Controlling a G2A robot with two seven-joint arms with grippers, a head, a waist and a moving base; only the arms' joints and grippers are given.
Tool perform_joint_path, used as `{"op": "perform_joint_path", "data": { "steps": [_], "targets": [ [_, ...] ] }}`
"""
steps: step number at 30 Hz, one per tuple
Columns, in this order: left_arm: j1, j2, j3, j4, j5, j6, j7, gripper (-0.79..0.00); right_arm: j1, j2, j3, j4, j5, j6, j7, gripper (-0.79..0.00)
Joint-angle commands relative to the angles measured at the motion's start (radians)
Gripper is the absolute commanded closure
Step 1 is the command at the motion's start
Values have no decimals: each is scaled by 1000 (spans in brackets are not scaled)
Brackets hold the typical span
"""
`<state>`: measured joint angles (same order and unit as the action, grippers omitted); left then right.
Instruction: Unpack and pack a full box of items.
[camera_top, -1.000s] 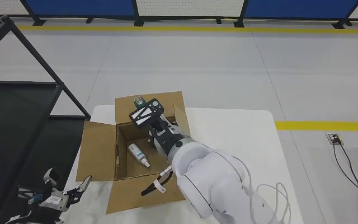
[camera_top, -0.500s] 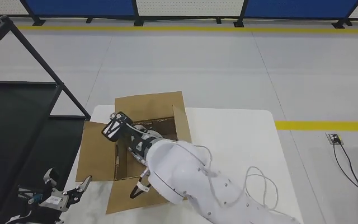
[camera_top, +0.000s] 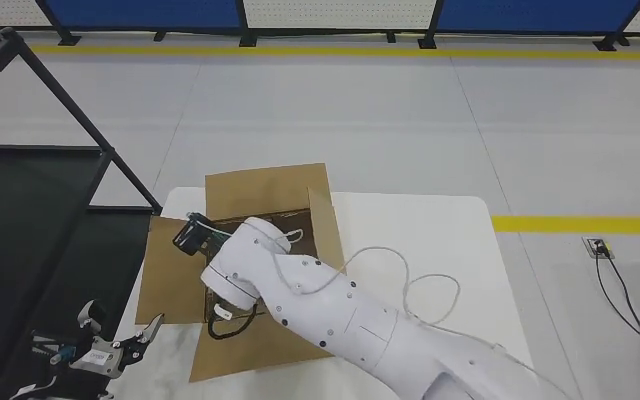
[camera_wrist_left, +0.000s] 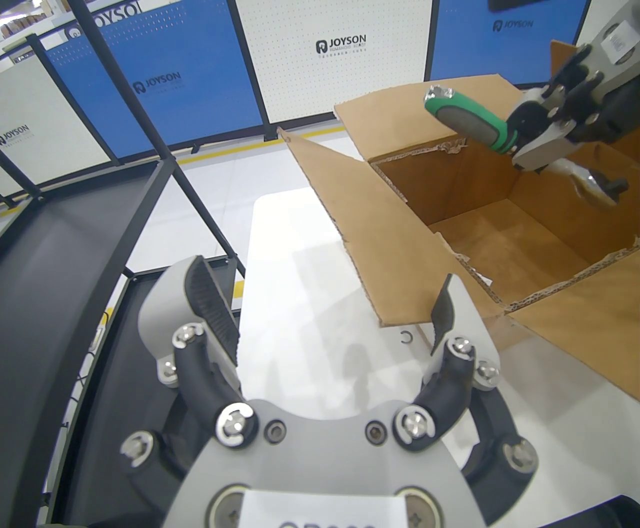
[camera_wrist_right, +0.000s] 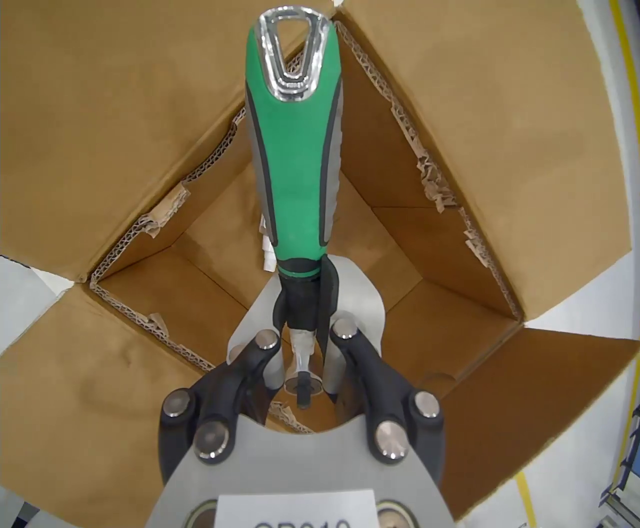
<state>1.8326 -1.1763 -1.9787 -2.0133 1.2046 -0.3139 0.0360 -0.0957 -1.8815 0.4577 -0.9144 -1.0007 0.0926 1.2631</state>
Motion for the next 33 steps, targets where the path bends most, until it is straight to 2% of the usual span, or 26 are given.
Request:
{"op": "perform_joint_path", "data": {
  "steps": [1,14,17,19,27,33],
  "targets": [
    [0,0,0,0,0,0,0,-785,9,-20,0,67,23,14,-16,0],
    [0,0,0,0,0,0,0,-785,14,-26,9,90,41,18,-30,0],
    [0,0,0,0,0,0,0,-785,-6,-26,19,125,33,20,-71,0],
    [0,0,0,0,0,0,0,-785,-10,-33,17,154,37,-18,-87,0],
    [0,0,0,0,0,0,0,-785,9,-94,8,369,78,-37,-106,0],
    [0,0,0,0,0,0,0,-785,7,-132,-15,464,92,-52,-149,0]
  ]
}}
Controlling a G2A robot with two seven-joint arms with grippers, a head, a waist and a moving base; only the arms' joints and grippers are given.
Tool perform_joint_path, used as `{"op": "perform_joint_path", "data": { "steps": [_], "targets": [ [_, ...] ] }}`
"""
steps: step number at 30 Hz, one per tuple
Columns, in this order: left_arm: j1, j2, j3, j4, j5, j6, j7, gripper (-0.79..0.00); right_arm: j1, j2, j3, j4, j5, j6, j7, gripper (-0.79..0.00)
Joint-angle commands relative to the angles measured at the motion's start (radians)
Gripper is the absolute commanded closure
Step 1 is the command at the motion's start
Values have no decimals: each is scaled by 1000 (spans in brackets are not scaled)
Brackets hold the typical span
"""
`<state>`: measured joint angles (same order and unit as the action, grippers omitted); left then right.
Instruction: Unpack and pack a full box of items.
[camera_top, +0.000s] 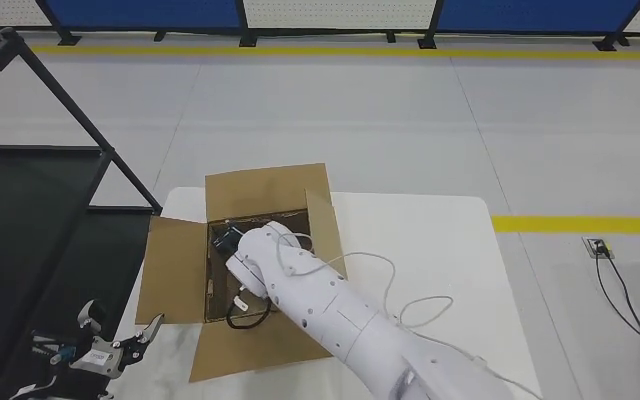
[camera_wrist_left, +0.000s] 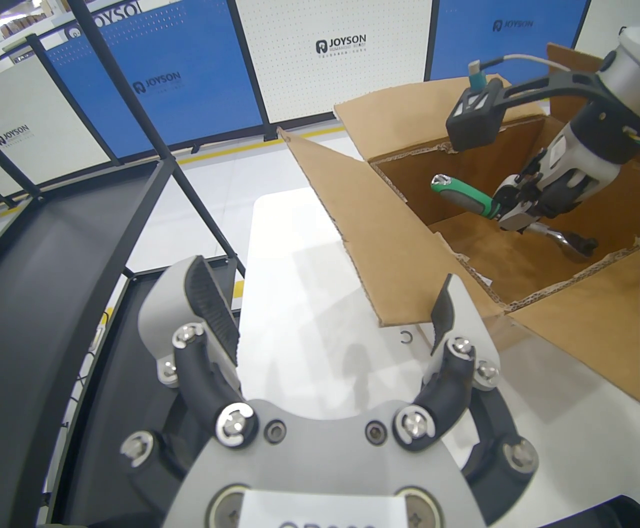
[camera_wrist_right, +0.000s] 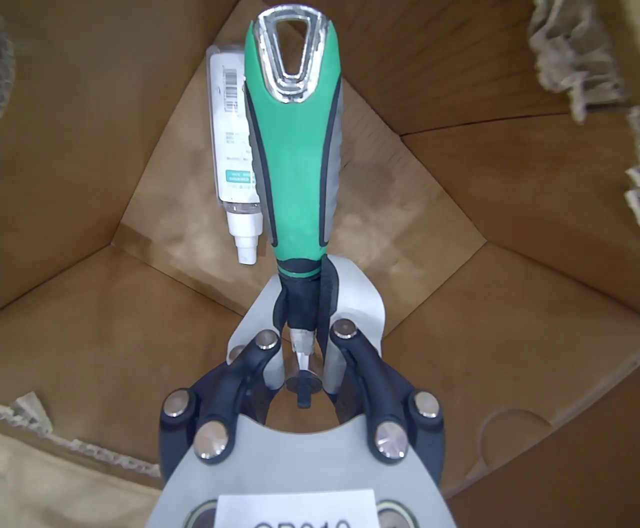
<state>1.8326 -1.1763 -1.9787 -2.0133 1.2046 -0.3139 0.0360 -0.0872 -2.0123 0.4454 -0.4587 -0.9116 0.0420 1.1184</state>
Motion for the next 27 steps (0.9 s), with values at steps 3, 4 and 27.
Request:
{"op": "perform_joint_path", "data": {
  "steps": [3,4,27],
  "targets": [
    [0,0,0,0,0,0,0,-785,-8,-4,-13,38,17,2,-16,0],
    [0,0,0,0,0,0,0,-785,-8,-5,-18,48,18,18,-15,0],
    [0,0,0,0,0,0,0,-785,7,-8,-93,113,135,22,1,-169]
  ]
}}
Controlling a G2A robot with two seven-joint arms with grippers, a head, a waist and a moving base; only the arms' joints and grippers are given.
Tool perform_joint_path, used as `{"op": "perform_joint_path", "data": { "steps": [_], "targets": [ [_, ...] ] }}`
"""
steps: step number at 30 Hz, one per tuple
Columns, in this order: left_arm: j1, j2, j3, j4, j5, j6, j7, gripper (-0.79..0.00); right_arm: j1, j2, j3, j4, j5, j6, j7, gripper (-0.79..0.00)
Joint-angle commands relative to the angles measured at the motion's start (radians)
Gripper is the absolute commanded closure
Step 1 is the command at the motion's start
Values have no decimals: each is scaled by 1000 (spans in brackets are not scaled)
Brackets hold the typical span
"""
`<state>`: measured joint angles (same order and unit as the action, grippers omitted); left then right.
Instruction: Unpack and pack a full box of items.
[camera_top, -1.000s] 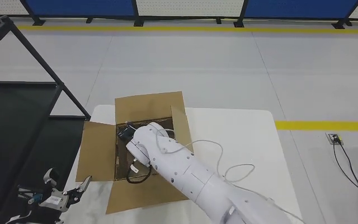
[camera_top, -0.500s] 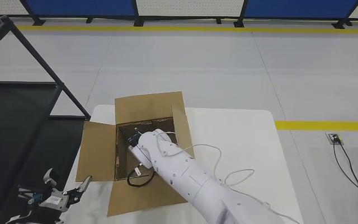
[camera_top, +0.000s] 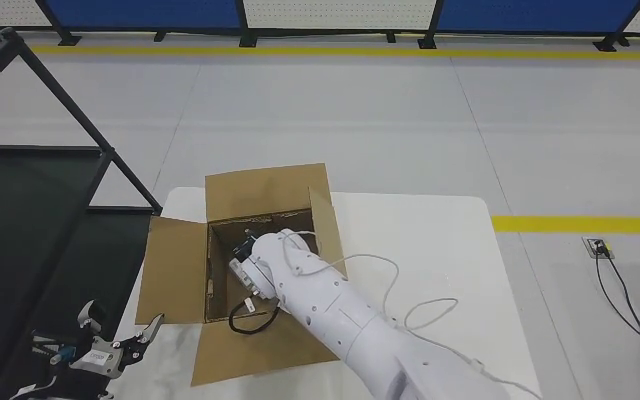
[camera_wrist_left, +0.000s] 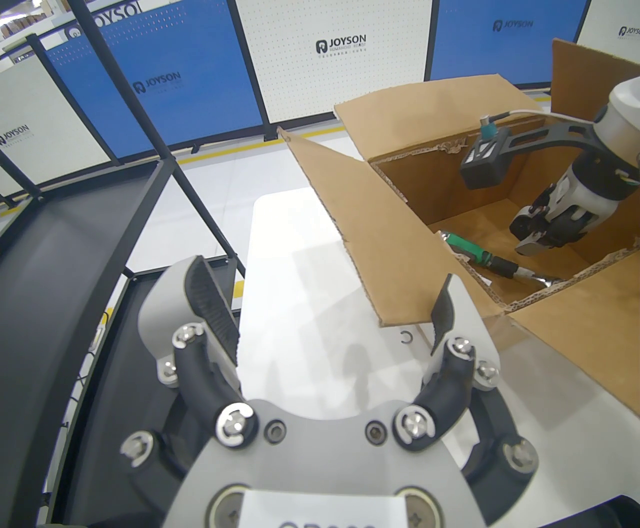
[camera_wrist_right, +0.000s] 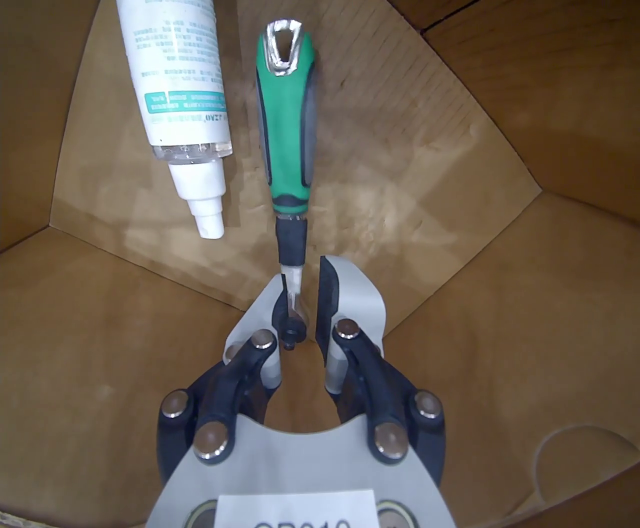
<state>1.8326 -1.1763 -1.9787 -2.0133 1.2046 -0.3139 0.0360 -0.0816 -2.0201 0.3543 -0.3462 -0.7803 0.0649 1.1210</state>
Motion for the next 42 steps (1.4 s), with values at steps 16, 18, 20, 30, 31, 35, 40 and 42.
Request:
{"op": "perform_joint_path", "data": {
  "steps": [16,18,20,30,31,35,40,42],
  "targets": [
    [0,0,0,0,0,0,0,-785,61,13,-34,-217,-3,1,-105,-305],
    [0,0,0,0,0,0,0,-785,66,19,-25,-278,-24,29,-125,-588],
    [0,0,0,0,0,0,0,-785,62,30,-15,-354,-59,62,-150,-727],
    [0,0,0,0,0,0,0,-785,-158,202,176,-973,-368,218,-159,-785],
    [0,0,0,0,0,0,0,-785,-202,222,203,-1045,-402,207,-154,-785],
    [0,0,0,0,0,0,0,-785,-386,284,316,-1279,-489,148,-192,-785],
    [0,0,0,0,0,0,0,-785,-457,301,361,-1345,-503,126,-201,-785],
    [0,0,0,0,0,0,0,-785,-457,301,361,-1345,-503,126,-201,-785]
  ]
}}
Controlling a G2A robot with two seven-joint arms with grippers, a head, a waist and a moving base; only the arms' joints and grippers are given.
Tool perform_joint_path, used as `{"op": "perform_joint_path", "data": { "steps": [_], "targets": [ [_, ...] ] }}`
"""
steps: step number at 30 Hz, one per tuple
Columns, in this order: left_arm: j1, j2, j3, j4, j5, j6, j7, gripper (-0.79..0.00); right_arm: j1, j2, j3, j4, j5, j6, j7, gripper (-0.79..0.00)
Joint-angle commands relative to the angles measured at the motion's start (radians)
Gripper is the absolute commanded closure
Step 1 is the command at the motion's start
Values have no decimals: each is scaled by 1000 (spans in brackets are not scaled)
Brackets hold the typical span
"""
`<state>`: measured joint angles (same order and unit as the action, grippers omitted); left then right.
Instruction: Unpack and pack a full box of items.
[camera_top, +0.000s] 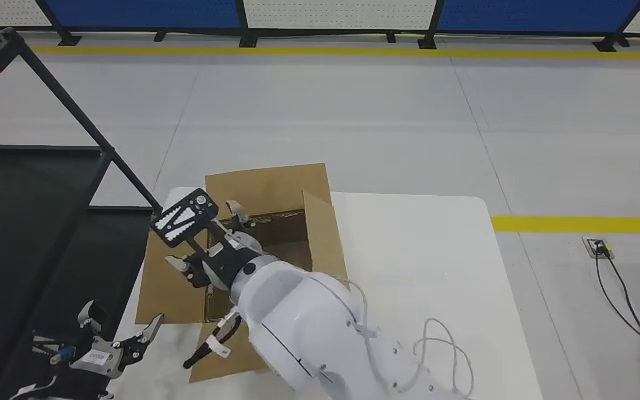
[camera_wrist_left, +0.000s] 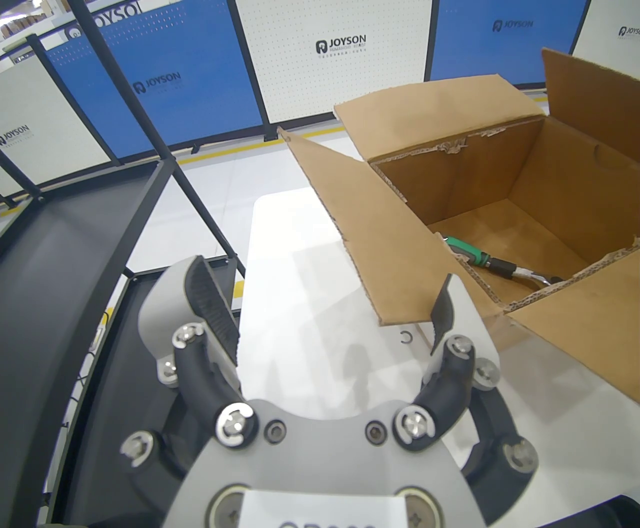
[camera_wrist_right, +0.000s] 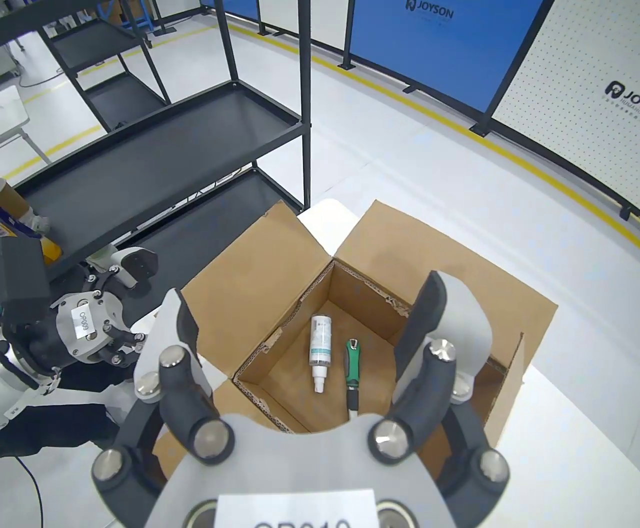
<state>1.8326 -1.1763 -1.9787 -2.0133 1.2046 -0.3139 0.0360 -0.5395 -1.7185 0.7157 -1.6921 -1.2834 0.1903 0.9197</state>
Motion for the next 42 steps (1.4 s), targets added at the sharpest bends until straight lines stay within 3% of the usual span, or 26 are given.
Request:
{"op": "perform_joint_path", "data": {
  "steps": [1,6,15,20,24,32,42],
  "targets": [
    [0,0,0,0,0,0,0,-785,1,0,0,1,0,0,0,-785],
    [2,0,3,-6,-35,-26,-4,-785,-15,1,6,8,0,-1,-19,-785],
    [30,-2,-194,-17,-425,-100,-28,-785,-107,6,189,-34,112,93,-97,-785],
    [21,0,-248,4,-485,-76,-89,-785,-143,9,277,-33,139,172,-82,-785],
    [-21,8,-216,20,-410,-61,-162,-785,-133,13,333,17,160,197,0,-785],
    [-145,20,-36,62,-116,-6,-229,-785,-91,10,358,140,163,246,86,-785],
    [-131,19,38,-29,-51,-37,-194,-785,-73,3,344,215,265,162,130,-785]
  ]
}}
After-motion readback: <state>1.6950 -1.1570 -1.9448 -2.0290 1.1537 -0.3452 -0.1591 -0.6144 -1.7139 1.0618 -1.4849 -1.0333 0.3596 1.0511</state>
